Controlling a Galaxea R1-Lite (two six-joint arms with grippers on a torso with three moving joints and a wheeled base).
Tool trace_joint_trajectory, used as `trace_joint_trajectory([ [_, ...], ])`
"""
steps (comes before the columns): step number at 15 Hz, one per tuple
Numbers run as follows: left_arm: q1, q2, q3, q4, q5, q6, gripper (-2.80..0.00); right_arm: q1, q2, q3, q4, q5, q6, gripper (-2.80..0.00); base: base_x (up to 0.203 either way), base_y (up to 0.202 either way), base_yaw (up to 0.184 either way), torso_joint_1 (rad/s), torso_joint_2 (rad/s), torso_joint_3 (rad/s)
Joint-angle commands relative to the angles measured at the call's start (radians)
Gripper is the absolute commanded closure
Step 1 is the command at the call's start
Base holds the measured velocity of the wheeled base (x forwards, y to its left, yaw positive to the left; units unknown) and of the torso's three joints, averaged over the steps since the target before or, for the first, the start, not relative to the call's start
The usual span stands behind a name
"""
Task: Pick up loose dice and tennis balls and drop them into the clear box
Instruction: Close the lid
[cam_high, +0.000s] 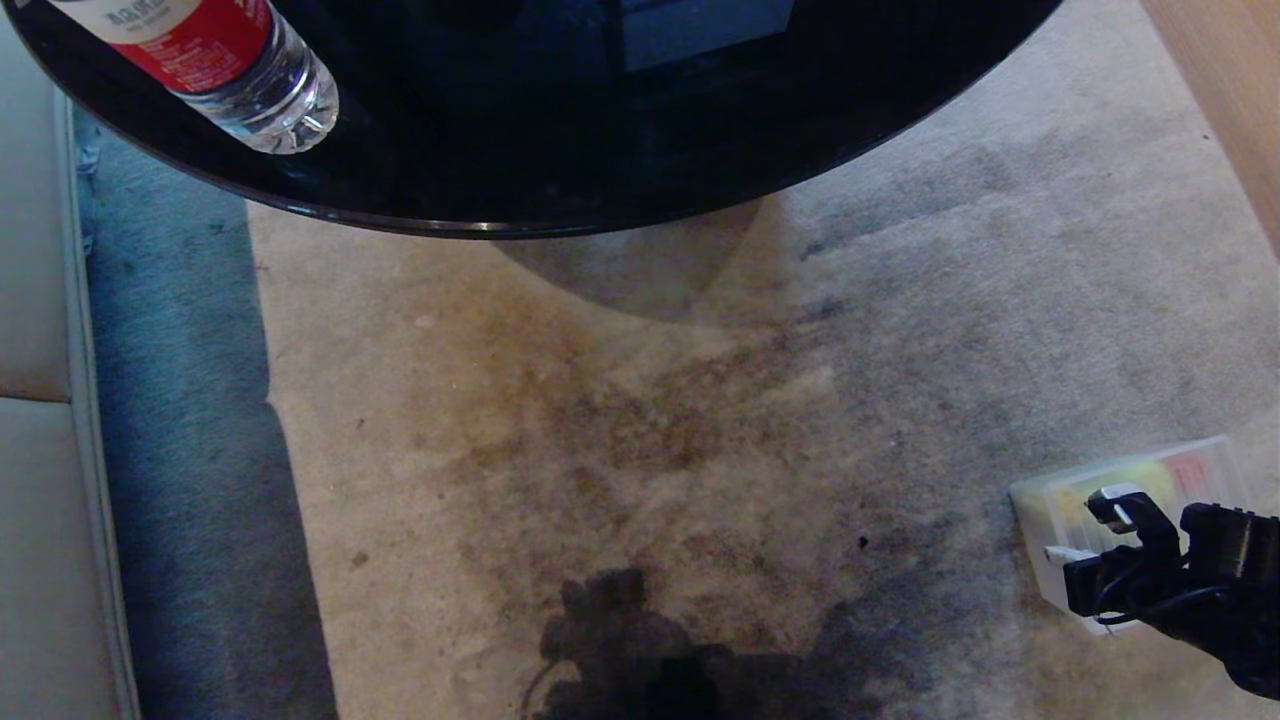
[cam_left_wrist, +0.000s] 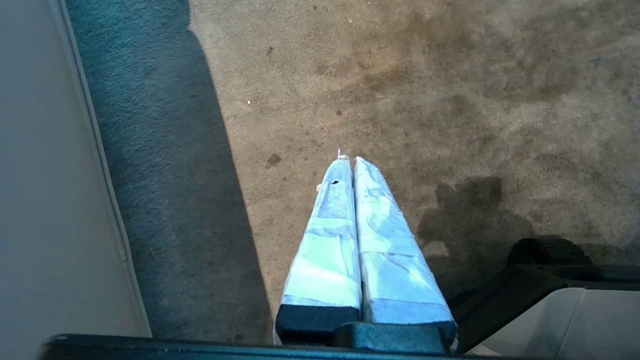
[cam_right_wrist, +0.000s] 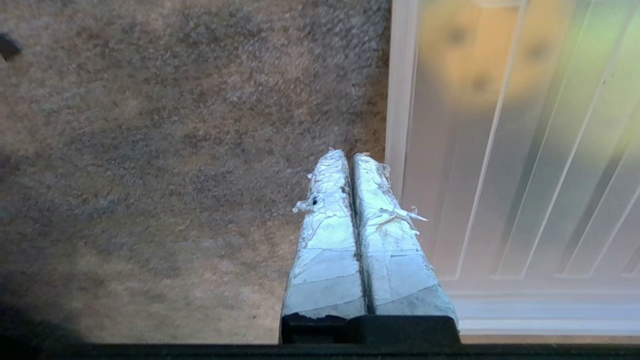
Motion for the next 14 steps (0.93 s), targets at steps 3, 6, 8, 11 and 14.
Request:
trace_joint_trajectory([
  [3, 0.000, 0.000, 0.000, 0.000, 0.000, 0.000, 0.00, 0.012, -0.054, 0.042, -0.008, 0.008, 0.002, 0.00, 0.000, 0.000, 0.000, 0.000, 0.00, 0.000],
  [6, 0.000, 0.000, 0.000, 0.000, 0.000, 0.000, 0.00, 0.015, -0.177, 0.091, -0.003, 0.010, 0.032, 0.00, 0.000, 0.000, 0.000, 0.000, 0.00, 0.000],
  [8, 0.000, 0.000, 0.000, 0.000, 0.000, 0.000, 0.00, 0.015, -0.298, 0.128, 0.016, 0.010, 0.063, 0.00, 0.000, 0.000, 0.000, 0.000, 0.00, 0.000],
  [11, 0.000, 0.000, 0.000, 0.000, 0.000, 0.000, 0.00, 0.013, -0.561, 0.163, 0.157, 0.008, 0.091, 0.00, 0.000, 0.000, 0.000, 0.000, 0.00, 0.000],
  [14, 0.000, 0.000, 0.000, 0.000, 0.000, 0.000, 0.00, 0.012, -0.894, 0.209, 0.424, 0.007, 0.103, 0.00, 0.000, 0.000, 0.000, 0.000, 0.00, 0.000],
])
